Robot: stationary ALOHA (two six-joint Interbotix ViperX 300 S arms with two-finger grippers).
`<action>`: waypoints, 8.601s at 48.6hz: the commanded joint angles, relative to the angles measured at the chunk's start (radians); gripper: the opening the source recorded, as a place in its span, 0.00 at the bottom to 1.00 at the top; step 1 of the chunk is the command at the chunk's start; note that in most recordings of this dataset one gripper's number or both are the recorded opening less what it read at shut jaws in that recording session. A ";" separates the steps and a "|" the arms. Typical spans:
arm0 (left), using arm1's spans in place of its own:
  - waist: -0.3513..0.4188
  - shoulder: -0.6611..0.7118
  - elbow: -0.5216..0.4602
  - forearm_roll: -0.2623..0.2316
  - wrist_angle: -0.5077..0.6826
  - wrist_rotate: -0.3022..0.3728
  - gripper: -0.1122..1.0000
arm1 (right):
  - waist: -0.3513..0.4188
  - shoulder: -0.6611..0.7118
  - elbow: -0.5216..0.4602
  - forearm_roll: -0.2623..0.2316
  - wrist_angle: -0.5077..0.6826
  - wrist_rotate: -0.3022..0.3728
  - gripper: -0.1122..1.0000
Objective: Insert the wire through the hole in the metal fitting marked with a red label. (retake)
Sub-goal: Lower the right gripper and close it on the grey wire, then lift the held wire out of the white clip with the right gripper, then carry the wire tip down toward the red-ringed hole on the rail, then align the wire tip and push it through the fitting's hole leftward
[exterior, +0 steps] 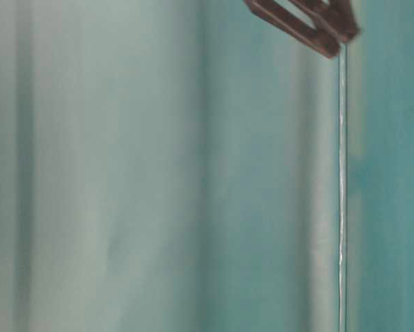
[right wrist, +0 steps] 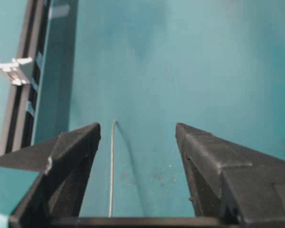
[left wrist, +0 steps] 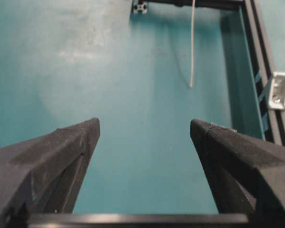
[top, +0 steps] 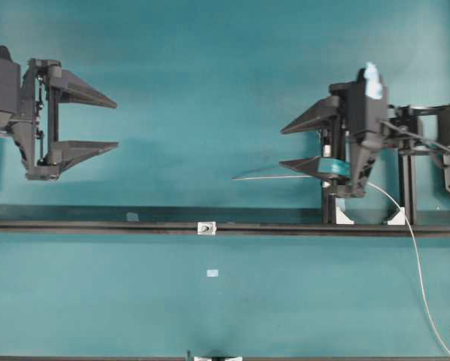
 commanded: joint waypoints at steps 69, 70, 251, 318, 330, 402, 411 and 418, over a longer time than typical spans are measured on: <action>0.029 0.242 -0.095 -0.003 -0.009 -0.002 0.58 | 0.046 0.313 -0.110 -0.009 -0.104 0.005 0.76; 0.029 0.242 -0.095 -0.003 -0.009 -0.002 0.58 | 0.046 0.314 -0.109 -0.009 -0.104 0.005 0.76; -0.104 0.364 -0.112 -0.020 -0.302 -0.106 0.58 | 0.072 -0.040 -0.035 0.021 0.021 0.017 0.13; -0.291 0.853 -0.219 -0.038 -0.807 -0.123 0.58 | 0.531 0.411 -0.041 0.592 -0.621 -0.255 0.13; -0.293 0.851 -0.213 -0.040 -0.808 -0.123 0.58 | 0.531 0.430 -0.052 0.595 -0.643 -0.255 0.13; -0.314 0.857 -0.219 -0.038 -0.818 -0.123 0.58 | 0.529 0.515 -0.094 0.611 -0.707 -0.265 0.13; -0.316 0.857 -0.219 -0.038 -0.816 -0.123 0.58 | 0.529 0.520 -0.095 0.611 -0.729 -0.267 0.13; -0.316 0.857 -0.222 -0.038 -0.816 -0.123 0.58 | 0.531 0.520 -0.097 0.611 -0.732 -0.273 0.13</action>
